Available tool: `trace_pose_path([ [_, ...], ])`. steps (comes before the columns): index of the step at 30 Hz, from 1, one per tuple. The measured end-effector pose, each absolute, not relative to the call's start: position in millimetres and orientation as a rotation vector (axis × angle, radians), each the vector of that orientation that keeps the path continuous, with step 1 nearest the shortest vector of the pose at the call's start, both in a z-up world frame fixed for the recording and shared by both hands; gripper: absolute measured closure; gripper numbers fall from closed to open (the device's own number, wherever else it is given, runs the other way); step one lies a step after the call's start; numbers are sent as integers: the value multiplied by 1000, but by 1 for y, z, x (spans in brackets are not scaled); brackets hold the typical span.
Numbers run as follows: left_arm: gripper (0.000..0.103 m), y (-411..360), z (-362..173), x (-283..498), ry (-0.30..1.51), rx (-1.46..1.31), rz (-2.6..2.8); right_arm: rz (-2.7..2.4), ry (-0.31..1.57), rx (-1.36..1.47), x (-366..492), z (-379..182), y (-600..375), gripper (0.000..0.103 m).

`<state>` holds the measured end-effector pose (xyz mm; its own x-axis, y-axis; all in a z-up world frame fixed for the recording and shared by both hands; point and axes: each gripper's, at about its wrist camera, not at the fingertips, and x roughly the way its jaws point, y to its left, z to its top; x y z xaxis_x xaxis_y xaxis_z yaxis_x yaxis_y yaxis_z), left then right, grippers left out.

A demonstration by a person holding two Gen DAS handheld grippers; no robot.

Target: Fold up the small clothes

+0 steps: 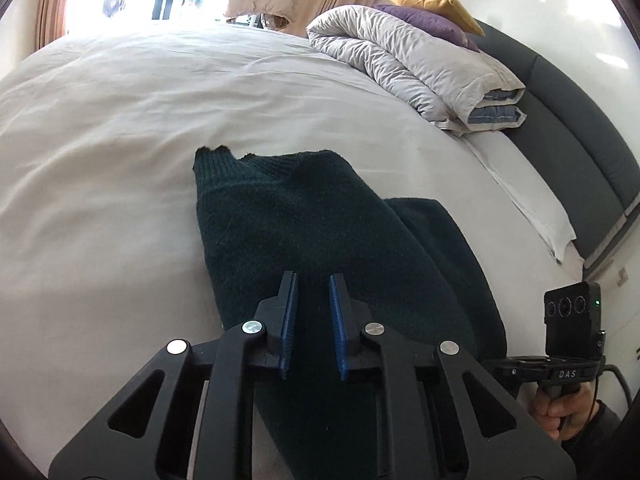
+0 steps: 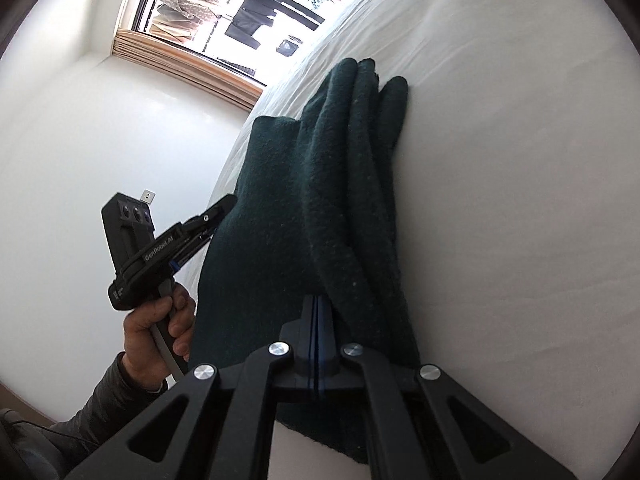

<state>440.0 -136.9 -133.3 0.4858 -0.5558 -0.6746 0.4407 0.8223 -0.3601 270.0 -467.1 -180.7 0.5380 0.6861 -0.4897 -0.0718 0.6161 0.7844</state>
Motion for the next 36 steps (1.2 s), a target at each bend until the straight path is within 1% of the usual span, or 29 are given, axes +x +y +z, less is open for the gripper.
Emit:
trace_pose_path([
  [4,87,-128,-134,406,854,-133,-625,507,880,769,270,-181,-467,103],
  [9,88,-117,-137,336,828,-107,-625,485,872,748,260,-184,-471,103],
  [12,88,-117,-149,292,886,-68,-633,470,866,750,258,-183,-470,103],
  [14,88,-117,-152,270,857,-38,-609,466,860,757,256,-184,-470,103],
  [17,88,-123,-153,265,856,-4,-602,442,861,759,245,-179,-472,103],
  [23,88,-120,-158,270,866,-33,-618,444,838,736,206,-176,-473,103],
  [25,87,-115,-156,273,870,-60,-632,438,847,749,194,-179,-480,103],
  [27,87,-101,-151,278,902,-159,-663,420,870,718,184,-175,-483,103],
  [28,87,-92,-147,281,911,-218,-676,399,879,692,178,-169,-484,86],
  [29,87,-81,-141,285,909,-272,-675,368,884,672,170,-164,-488,65],
  [30,87,-70,-135,288,893,-306,-657,355,862,673,165,-158,-493,58],
  [31,86,-62,-129,292,873,-326,-633,347,834,682,162,-151,-498,54],
  [32,86,-53,-124,300,856,-351,-608,342,806,688,162,-144,-502,54],
  [33,80,-47,-122,308,856,-372,-592,338,777,696,164,-137,-507,54],
  [34,66,-42,-123,317,866,-392,-571,336,760,705,168,-132,-510,52],
  [35,53,-40,-124,327,881,-409,-546,329,745,718,175,-128,-514,45],
  [36,36,-39,-126,334,887,-431,-537,312,748,725,184,-126,-516,42],
])
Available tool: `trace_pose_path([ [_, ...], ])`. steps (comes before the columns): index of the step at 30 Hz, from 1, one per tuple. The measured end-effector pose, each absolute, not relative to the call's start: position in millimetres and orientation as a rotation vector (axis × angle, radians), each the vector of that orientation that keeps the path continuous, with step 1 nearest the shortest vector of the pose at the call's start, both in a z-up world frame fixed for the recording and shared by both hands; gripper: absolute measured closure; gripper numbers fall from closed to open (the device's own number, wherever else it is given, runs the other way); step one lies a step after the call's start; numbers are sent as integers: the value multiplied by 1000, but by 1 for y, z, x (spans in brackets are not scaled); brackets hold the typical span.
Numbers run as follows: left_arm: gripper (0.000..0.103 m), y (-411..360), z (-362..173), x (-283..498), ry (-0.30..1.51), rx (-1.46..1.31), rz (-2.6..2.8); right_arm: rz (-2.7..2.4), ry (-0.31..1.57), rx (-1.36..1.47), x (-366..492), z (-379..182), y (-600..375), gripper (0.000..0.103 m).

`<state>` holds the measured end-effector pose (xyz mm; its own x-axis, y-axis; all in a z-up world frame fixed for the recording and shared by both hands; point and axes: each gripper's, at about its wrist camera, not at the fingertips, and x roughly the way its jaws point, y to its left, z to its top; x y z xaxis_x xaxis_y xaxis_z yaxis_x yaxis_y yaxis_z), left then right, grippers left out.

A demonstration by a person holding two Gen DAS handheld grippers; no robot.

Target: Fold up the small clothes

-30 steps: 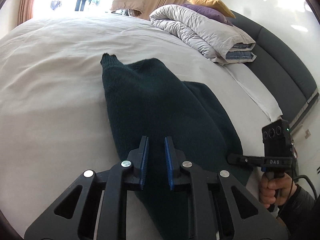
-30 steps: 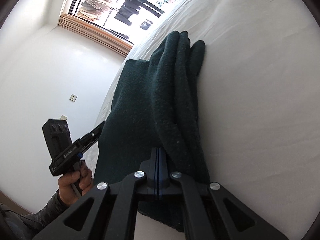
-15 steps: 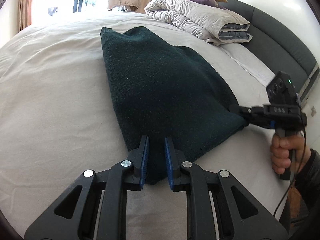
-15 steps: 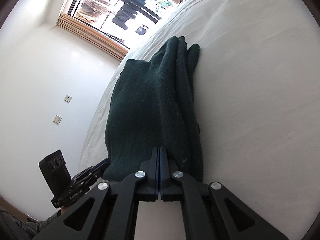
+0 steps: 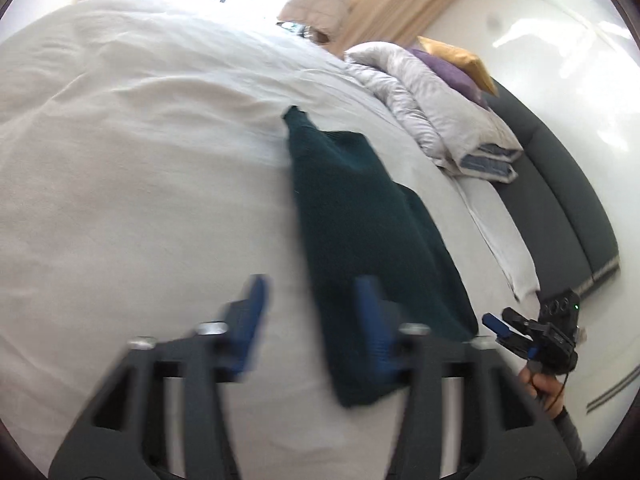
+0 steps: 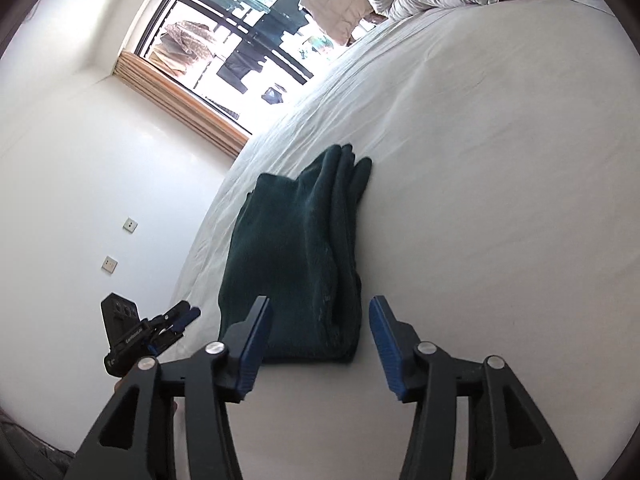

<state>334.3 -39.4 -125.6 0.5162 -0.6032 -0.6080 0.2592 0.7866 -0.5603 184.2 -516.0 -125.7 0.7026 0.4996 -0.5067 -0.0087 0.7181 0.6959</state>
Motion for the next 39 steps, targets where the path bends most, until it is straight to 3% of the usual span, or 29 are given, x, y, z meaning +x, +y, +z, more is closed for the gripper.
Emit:
trace_pose_path([
  [5,34,-65,-138,374,972,-458,-585,334,821,799,236,-140,-518,35],
  [8,34,-88,-155,400,1071,-468,-615,298,926,858,266,-162,-515,35],
  [12,34,-116,-169,414,1112,-467,-687,355,916,927,289,-170,-511,36],
  [15,34,-126,-178,432,1141,-507,-700,366,920,944,303,-175,-510,47],
  [17,37,-130,-183,441,1150,-534,-716,370,935,952,311,-178,-508,63],
  [22,61,-134,-186,448,1150,-543,-728,335,958,821,312,-170,-478,70],
  [25,67,-125,-180,443,1127,-564,-734,298,944,756,307,-155,-463,72],
  [31,69,-94,-126,417,1025,-503,-725,341,925,619,298,-110,-410,74],
  [39,69,19,-69,408,947,-506,-622,530,877,637,308,-69,-329,75],
])
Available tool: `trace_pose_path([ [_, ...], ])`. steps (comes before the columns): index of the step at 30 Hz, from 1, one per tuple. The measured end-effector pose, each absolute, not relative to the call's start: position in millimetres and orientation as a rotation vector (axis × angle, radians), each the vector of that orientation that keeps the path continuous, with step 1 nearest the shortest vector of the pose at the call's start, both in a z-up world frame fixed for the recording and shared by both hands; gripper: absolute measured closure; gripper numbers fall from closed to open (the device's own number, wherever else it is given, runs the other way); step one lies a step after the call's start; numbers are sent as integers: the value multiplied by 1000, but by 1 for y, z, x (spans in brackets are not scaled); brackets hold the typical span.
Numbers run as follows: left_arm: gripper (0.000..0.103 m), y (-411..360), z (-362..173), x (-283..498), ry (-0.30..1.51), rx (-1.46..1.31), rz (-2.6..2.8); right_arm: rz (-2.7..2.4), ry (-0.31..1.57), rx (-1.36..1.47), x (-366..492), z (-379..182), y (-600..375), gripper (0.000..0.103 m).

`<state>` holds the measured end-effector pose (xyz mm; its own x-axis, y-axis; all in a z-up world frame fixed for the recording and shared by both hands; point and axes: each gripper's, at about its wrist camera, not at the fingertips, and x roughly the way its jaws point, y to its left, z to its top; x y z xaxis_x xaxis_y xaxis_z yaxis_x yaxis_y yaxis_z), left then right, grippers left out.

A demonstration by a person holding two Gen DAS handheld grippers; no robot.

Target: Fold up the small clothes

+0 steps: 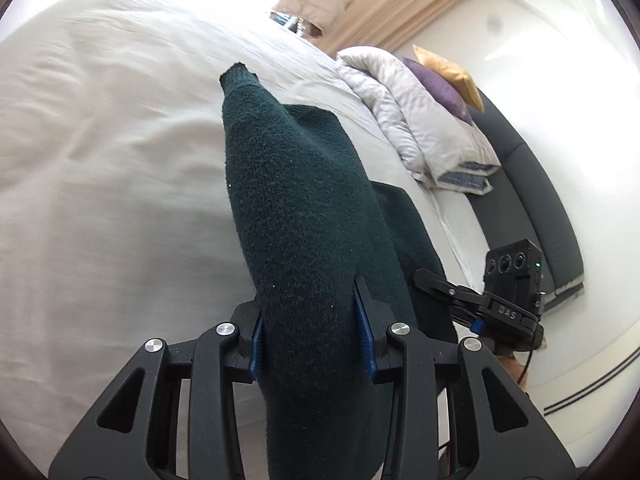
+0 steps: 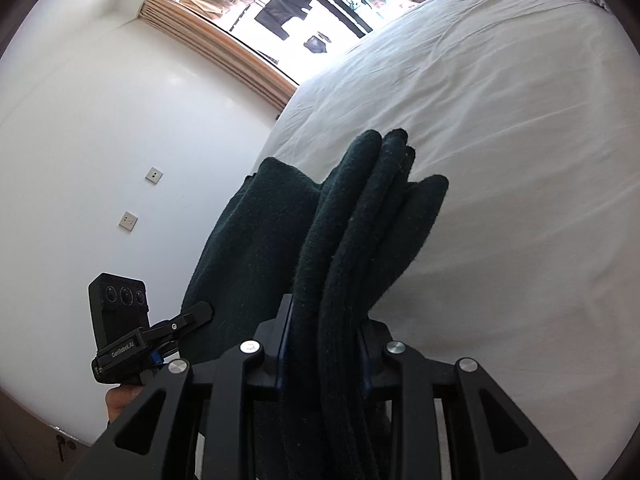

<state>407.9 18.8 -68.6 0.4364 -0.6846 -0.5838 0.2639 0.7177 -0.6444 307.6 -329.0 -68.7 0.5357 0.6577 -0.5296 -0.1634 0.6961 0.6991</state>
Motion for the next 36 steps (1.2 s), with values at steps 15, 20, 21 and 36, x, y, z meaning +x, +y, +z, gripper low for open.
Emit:
trace_pose_path([
  [15,58,66,-163,435,1004,-573,-552,506,1005,763,341,-168,-320,69],
  [20,54,65,-173,437,968,-563,-568,555,950,839,333,-183,-331,67],
  [21,54,66,-172,436,962,-567,-565,555,950,845,333,-182,-331,66],
  [36,0,13,-12,206,268,68,-120,241,720,449,166,-83,-333,24],
])
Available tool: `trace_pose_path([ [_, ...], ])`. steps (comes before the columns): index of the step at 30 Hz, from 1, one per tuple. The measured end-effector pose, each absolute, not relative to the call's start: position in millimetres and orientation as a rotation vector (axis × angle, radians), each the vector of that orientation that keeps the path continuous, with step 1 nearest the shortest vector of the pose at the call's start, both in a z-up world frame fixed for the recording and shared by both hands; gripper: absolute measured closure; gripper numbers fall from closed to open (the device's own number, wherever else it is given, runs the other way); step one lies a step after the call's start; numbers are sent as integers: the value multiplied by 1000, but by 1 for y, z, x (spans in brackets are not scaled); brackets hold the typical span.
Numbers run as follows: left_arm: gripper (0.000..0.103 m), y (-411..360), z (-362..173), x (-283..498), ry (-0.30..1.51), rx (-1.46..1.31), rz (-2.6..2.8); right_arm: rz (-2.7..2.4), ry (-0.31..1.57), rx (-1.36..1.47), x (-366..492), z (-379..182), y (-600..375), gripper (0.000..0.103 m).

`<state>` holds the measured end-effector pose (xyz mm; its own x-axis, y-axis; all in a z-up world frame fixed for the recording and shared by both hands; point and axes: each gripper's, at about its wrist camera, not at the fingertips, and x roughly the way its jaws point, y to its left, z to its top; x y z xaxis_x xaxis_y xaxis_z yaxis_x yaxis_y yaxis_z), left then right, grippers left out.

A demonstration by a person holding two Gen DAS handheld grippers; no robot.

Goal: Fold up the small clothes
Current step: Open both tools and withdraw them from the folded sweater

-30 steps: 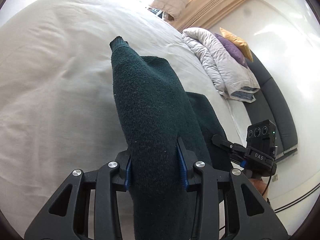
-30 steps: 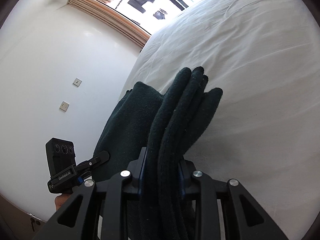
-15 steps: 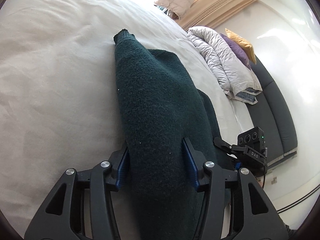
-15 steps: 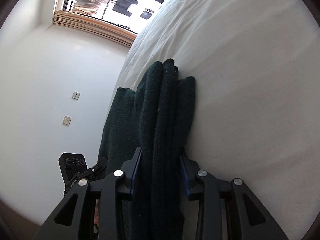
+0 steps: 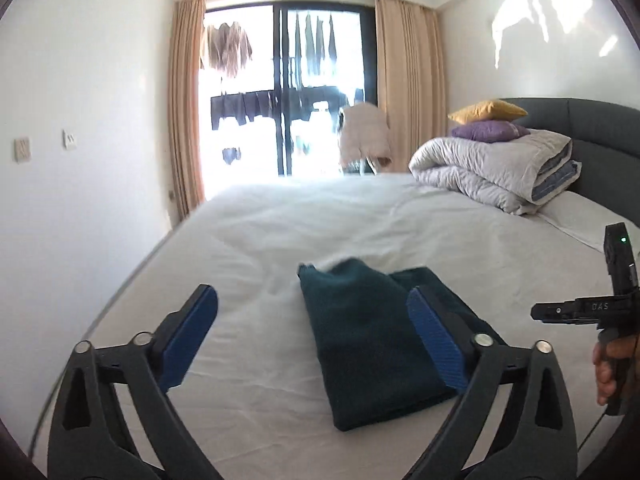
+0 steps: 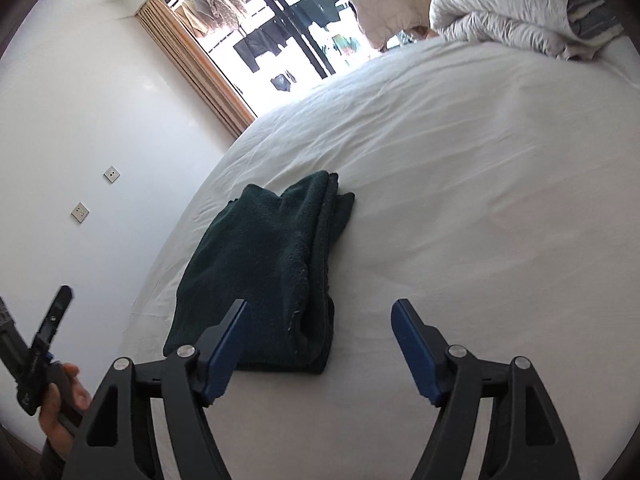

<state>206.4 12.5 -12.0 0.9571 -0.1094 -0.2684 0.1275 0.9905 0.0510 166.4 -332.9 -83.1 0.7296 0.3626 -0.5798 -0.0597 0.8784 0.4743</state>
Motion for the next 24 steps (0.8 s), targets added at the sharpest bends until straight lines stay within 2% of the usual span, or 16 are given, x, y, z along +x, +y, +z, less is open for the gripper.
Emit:
trace_pose_path([
  [2,0,5,7,164,154,110,-89,191,660,411,138,-65,-324,15],
  [3,0,2,14,148,123,120,-83,172,631,401,127,-58,-322,13],
  [7,0,9,35,84,61,132,-35,95,480,338,75,-25,-309,0],
  [17,0,35,61,7,150,71,40,-38,164,152,-21,59,-282,0],
  [24,0,50,87,-27,162,51,43,27,82,89,-50,114,-254,0],
])
